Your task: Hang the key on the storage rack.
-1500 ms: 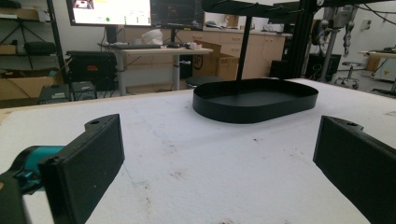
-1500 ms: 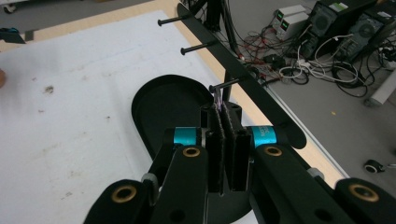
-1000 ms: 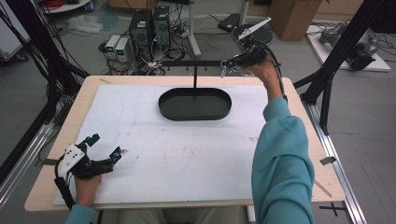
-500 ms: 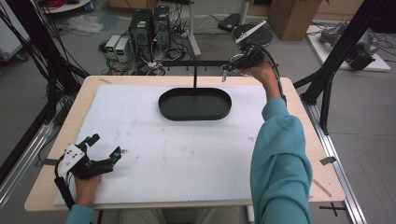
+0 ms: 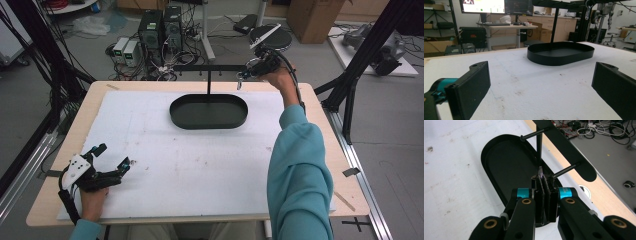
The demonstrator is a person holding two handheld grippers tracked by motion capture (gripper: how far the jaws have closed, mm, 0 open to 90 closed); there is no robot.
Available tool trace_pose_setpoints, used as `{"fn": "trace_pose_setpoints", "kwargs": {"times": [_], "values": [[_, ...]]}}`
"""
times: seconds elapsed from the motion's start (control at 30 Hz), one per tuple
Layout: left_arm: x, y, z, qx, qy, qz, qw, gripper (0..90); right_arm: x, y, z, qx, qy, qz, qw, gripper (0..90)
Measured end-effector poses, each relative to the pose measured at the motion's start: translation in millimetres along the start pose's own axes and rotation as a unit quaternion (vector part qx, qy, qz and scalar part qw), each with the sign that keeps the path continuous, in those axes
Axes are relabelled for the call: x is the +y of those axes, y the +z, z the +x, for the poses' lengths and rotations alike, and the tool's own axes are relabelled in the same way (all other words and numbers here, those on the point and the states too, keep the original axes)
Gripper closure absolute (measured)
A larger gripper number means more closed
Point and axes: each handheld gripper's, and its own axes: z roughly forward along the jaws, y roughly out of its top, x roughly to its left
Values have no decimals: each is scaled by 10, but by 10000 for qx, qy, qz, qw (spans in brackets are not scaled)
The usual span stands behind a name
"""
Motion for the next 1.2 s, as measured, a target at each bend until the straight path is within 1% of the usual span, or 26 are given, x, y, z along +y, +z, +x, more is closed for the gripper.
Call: {"fn": "trace_pose_setpoints", "kwargs": {"times": [0.4, 0.5, 0.6, 0.67, 0.73, 0.83, 0.87, 0.9, 1.07, 1.2], "values": [[0, 4, -3, 0, 5, -8, 10000, 23, -2, 45, -30, -75, 50, -14, 10000, 889], [-1, 4, -3, 0, 2, -9, 10000, 23, -4, 50, -42, -117, 42, -15, 9999, 889], [-1, 4, -3, -1, 4, -10, 10000, 23, -5, 50, -47, -175, 125, -42, 9998, 889], [0, 4, -2, 1, 5, -6, 10000, 23, -6, 54, -59, -219, 91, -47, 9997, 889], [0, 4, -3, -1, 3, -7, 10000, 23, -9, 58, -62, -226, 117, -54, 9997, 889], [0, 4, -3, -2, 5, -7, 10000, 23, -6, 67, -71, -242, 80, -76, 9996, 889], [0, 4, -2, 0, 4, -5, 10000, 23, -3, 67, -69, -284, 107, -88, 9995, 889], [0, 4, -2, 0, 4, -6, 10000, 23, -3, 67, -71, -278, 118, -108, 9995, 889], [-1, 4, -3, -2, 7, -8, 10000, 23, -1, 76, -82, -367, 129, -115, 9992, 889], [-1, 4, -3, 0, 5, -5, 10000, 23, -2, 77, -91, -428, 138, -176, 9988, 888]]}}
